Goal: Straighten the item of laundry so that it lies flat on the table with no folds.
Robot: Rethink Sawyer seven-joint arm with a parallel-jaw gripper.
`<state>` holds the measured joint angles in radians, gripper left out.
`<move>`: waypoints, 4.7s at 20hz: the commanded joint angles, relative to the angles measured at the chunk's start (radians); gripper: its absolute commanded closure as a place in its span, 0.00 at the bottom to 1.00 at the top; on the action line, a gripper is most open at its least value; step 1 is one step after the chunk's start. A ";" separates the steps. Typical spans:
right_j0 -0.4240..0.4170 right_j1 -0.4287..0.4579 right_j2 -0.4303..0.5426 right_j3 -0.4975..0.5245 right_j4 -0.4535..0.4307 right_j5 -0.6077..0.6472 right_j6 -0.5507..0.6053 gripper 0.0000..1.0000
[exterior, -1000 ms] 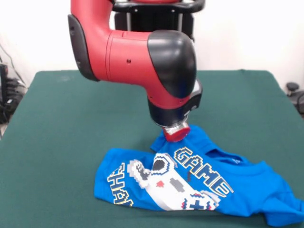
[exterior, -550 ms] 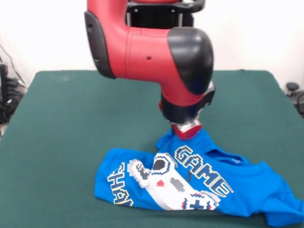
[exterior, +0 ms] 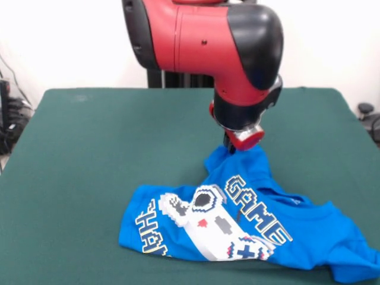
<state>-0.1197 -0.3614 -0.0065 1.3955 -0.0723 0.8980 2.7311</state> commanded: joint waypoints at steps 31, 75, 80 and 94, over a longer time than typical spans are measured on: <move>0.022 -0.112 -0.110 0.254 -0.112 0.089 -0.111 1.00; -0.236 -0.375 0.049 0.626 -0.283 -0.006 -0.269 0.00; -0.293 -0.336 0.151 0.576 -0.228 0.008 -0.294 0.00; -0.220 -0.191 0.193 0.322 -0.285 -0.090 -0.094 0.00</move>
<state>-0.3907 -0.6772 0.0610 1.8635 -0.3253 0.9238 2.7311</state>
